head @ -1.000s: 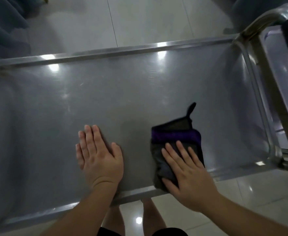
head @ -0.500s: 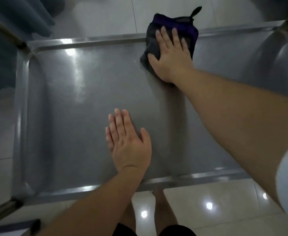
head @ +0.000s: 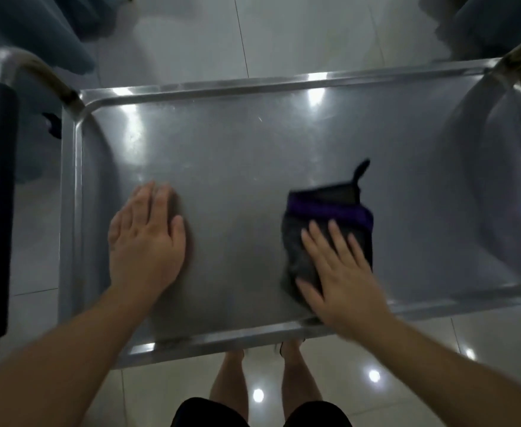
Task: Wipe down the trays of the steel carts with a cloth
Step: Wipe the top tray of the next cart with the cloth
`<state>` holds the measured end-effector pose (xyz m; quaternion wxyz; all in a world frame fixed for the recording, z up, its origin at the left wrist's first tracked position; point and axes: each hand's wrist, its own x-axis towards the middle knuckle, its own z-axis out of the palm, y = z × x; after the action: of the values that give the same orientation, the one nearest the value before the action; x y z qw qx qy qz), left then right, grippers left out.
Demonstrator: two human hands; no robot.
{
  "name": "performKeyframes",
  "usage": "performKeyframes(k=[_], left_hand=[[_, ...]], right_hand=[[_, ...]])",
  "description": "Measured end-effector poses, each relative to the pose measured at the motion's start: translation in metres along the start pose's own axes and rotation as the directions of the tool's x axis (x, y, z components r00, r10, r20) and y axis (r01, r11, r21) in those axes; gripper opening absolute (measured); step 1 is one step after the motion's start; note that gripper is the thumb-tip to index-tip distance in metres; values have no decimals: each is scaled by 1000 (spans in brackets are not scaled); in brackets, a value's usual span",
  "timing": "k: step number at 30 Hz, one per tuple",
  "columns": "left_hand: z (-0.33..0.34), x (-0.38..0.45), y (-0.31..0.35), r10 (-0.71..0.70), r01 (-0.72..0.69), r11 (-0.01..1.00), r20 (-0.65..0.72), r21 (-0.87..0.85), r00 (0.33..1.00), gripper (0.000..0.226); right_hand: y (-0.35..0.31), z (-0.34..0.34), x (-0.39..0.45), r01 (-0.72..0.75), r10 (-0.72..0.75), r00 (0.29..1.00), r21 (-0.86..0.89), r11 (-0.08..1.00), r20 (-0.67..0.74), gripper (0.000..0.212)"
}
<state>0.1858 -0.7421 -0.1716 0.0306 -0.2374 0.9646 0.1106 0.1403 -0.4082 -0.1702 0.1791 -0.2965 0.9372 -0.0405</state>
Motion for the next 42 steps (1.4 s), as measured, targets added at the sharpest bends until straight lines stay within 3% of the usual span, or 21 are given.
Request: performKeyframes(k=[4, 8, 10, 14, 18, 22, 28, 33, 42], left_hand=[[12, -2, -11, 11, -11, 999, -5, -32, 1000, 69], [19, -1, -13, 27, -28, 999, -48, -17, 998, 70], [20, -1, -14, 38, -39, 999, -47, -4, 998, 70], [22, -2, -15, 39, -39, 999, -34, 14, 999, 71], [23, 0, -16, 27, -27, 1000, -30, 4, 999, 70], [22, 0, -15, 22, -22, 1000, -24, -20, 999, 69], [22, 0, -18, 23, -24, 998, -12, -55, 1000, 66], [17, 0, -18, 16, -13, 998, 39, -65, 999, 66], [-21, 4, -15, 54, -45, 998, 271, -39, 961, 69]], right_hand=[[-5, 21, -29, 41, -38, 998, -57, 998, 47, 76], [-10, -1, 54, 56, -59, 995, -45, 997, -80, 78], [-19, -20, 117, -1, -5, 989, -37, 999, -149, 78], [-37, -57, 245, -147, 148, 980, 18, 989, -132, 79], [-57, -65, 299, -260, 268, 955, 75, 963, -130, 80], [-72, -50, 251, -159, 165, 975, 55, 986, -149, 83], [-97, 6, 93, -32, 33, 984, 13, 999, -175, 83], [-101, 35, -4, 17, -18, 999, -20, 1000, -41, 90], [-98, 22, -39, 165, -153, 968, -44, 985, 200, 97]])
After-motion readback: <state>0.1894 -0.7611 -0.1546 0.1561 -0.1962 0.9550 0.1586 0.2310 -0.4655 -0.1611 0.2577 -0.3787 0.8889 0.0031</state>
